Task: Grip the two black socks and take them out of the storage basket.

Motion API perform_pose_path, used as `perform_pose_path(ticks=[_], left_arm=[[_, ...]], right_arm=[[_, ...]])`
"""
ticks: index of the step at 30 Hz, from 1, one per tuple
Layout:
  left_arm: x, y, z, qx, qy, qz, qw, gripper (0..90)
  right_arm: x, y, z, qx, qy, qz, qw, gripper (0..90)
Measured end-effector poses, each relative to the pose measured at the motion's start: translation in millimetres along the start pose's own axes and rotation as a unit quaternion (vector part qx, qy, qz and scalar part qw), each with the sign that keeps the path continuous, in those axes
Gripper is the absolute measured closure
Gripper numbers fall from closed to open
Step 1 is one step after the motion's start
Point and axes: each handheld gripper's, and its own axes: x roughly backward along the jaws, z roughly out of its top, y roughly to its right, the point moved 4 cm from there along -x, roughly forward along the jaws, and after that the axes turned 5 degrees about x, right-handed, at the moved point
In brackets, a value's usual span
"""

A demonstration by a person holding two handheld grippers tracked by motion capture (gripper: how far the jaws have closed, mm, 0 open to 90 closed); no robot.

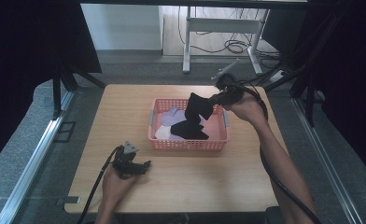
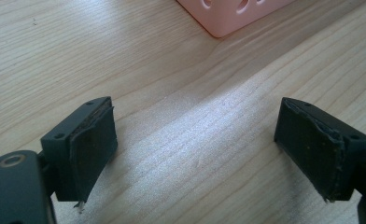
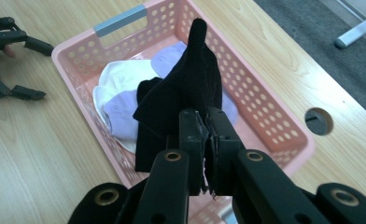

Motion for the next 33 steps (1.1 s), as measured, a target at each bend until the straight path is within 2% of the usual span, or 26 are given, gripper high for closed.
perform_pose_path(ticks=[7, 13, 15, 18, 25, 29, 33], left_arm=[[0.0, 0.0, 0.0, 0.000, 0.000, 0.000, 1.0000, 12.6], [0.0, 0.0, 0.0, 0.000, 0.000, 0.000, 1.0000, 12.6], [0.0, 0.1, 0.0, 0.000, 0.000, 0.000, 1.0000, 12.6], [0.0, -0.2, 0.2, -0.002, 0.001, 0.000, 1.0000, 12.6], [-0.1, -0.2, 0.2, -0.002, 0.002, 0.001, 1.0000, 12.6], [-0.2, -0.2, 0.1, -0.002, 0.002, 0.001, 1.0000, 12.6], [0.0, -0.2, 0.0, -0.002, 0.000, 0.000, 1.0000, 12.6]], right_arm=[[22.3, 16.2, -19.4, -0.023, 0.004, -0.022, 0.9995, 87.3], [38.5, 30.1, -35.5, -0.043, 0.008, -0.042, 0.9982, 87.3], [47.7, 38.0, -45.9, -0.055, 0.007, -0.054, 0.9970, 87.3], [53.5, 43.3, -53.0, -0.059, 0.006, -0.063, 0.9963, 87.3], [70.6, 63.2, -84.3, -0.094, -0.005, -0.094, 0.9911, 87.3], [70.4, 72.8, -103.5, -0.113, -0.015, -0.108, 0.9875, 87.3], [64.1, 79.4, -122.2, -0.135, -0.026, -0.113, 0.9840, 87.3]])
